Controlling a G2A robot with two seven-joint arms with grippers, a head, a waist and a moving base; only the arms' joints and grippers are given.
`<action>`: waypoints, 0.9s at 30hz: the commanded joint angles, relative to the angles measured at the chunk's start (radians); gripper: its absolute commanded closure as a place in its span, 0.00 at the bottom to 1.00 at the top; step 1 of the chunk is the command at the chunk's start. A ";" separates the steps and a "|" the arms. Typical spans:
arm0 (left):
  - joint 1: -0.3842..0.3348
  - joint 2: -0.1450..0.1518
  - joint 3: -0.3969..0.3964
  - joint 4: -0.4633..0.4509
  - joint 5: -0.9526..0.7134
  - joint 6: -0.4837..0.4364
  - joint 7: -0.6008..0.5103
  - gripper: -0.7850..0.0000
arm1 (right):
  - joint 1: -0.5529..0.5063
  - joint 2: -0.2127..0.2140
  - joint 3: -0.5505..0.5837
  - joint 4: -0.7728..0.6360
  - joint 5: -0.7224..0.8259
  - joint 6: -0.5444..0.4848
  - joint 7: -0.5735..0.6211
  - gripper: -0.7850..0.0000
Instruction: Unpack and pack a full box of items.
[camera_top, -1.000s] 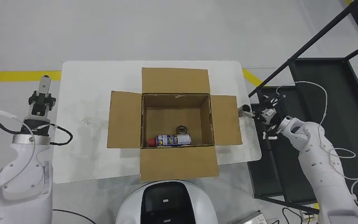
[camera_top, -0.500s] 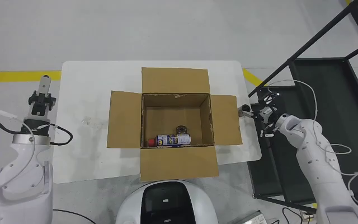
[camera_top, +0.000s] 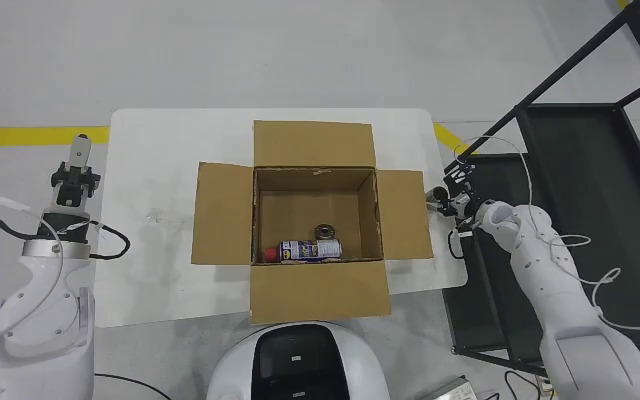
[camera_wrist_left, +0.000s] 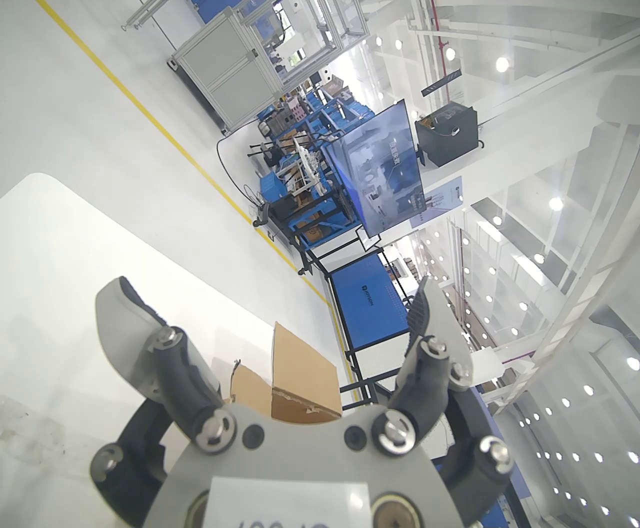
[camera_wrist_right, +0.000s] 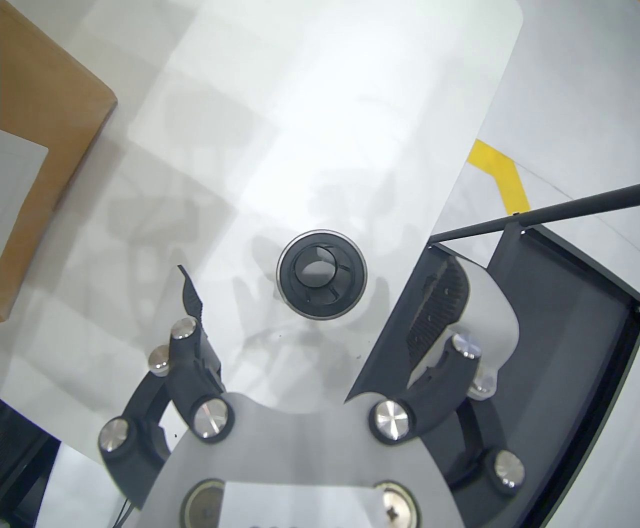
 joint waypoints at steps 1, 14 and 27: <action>0.000 0.000 0.000 0.000 0.000 0.000 0.000 0.00 | 0.026 -0.008 -0.018 0.037 -0.002 0.005 -0.011 0.00; 0.000 0.000 0.000 0.000 0.000 0.000 0.000 0.00 | 0.148 -0.050 -0.119 0.231 -0.049 -0.030 -0.061 1.00; 0.000 0.000 0.000 0.000 0.000 0.000 0.000 0.00 | 0.197 -0.056 -0.147 0.306 -0.087 -0.050 -0.160 1.00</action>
